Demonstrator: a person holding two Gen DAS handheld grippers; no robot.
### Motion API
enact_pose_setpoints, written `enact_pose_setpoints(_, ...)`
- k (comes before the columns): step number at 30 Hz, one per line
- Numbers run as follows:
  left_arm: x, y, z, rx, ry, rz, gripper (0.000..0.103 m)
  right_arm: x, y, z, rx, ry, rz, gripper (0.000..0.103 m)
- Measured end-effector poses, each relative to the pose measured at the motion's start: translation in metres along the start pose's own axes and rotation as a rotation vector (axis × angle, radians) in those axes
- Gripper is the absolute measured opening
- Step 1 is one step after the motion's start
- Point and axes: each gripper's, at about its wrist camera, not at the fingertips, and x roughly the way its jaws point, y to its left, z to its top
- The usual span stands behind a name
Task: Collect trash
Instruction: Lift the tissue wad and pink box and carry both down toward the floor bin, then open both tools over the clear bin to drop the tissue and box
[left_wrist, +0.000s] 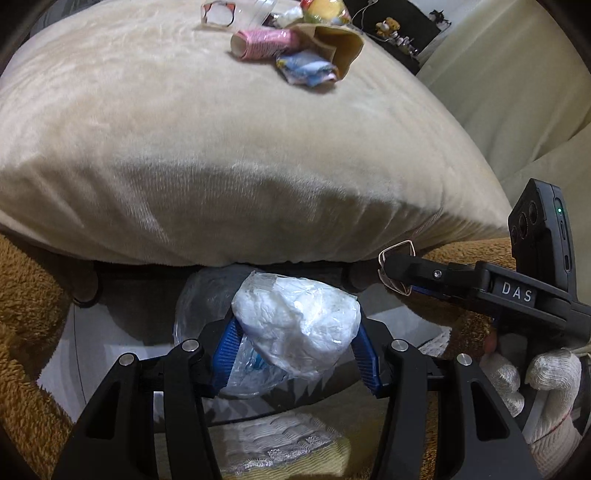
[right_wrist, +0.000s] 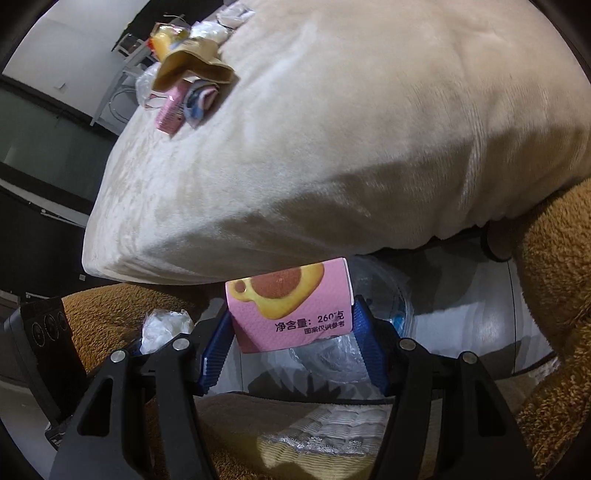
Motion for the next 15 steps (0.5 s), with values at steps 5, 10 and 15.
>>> enact_pose_setpoints(5, 0.028, 0.011, -0.003, -0.055, 0.112, 0.015, 0.053, 0.024, -0.012, 0.000, 0.073, 0.095, -0.005, 0.062)
enact_pose_setpoints(10, 0.044, 0.014, -0.008, -0.062, 0.185, 0.049, 0.053, 0.038, -0.018, -0.002, 0.114, 0.144, -0.019, 0.062)
enact_pose_setpoints(15, 0.052, 0.016, -0.009, -0.070, 0.217, 0.072, 0.053, 0.048, -0.017, -0.003, 0.129, 0.170, -0.026, 0.062)
